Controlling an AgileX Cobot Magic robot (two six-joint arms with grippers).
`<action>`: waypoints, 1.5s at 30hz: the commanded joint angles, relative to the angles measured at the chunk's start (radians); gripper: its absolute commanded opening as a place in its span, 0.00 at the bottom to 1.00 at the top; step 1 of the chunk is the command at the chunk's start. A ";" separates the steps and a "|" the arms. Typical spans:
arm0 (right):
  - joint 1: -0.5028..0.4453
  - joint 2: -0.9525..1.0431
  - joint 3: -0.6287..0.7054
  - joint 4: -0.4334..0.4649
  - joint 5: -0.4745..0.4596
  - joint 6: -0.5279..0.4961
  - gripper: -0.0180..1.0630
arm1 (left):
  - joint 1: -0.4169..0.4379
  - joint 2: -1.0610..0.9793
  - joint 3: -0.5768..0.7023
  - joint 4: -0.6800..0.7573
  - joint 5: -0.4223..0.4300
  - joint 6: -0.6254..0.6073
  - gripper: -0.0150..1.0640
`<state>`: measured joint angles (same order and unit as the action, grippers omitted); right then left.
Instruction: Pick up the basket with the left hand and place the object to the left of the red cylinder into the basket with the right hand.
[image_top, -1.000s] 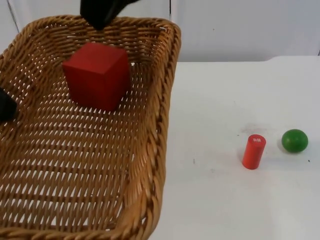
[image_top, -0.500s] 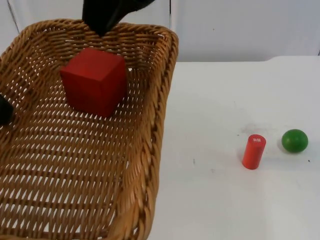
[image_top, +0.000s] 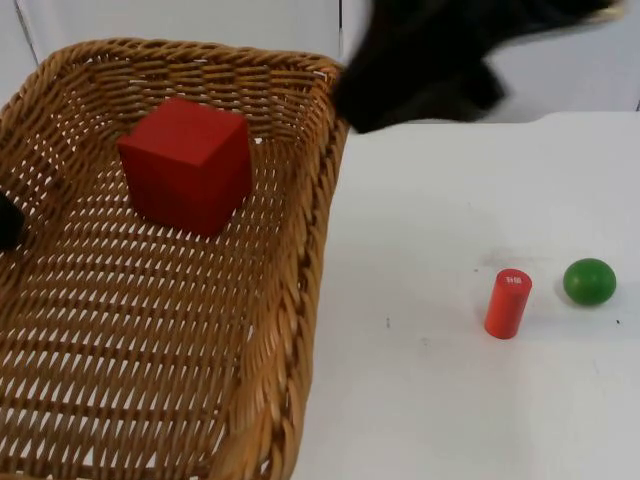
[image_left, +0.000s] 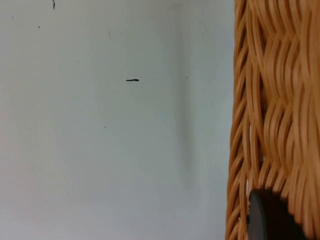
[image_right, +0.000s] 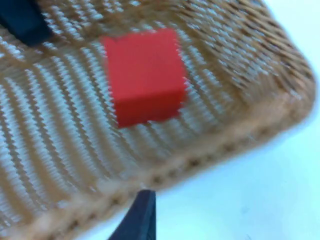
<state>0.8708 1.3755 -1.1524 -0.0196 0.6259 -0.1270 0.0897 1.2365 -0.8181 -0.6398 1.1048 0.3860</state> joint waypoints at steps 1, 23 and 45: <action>-0.039 -0.076 0.068 0.000 -0.044 0.007 0.86 | 0.002 -0.010 -0.002 -0.030 0.000 0.005 0.01; -0.058 -0.356 0.130 -0.002 0.081 0.000 0.86 | 0.002 0.015 -0.002 -0.032 -0.040 0.033 0.01; -0.058 -0.356 0.172 -0.002 0.031 0.000 0.86 | 0.002 0.261 -0.008 -0.139 -0.199 0.203 0.01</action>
<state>0.8169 1.0249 -0.9856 -0.0196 0.6609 -0.1252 0.0897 1.4542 -0.8181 -0.7020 0.9268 0.5442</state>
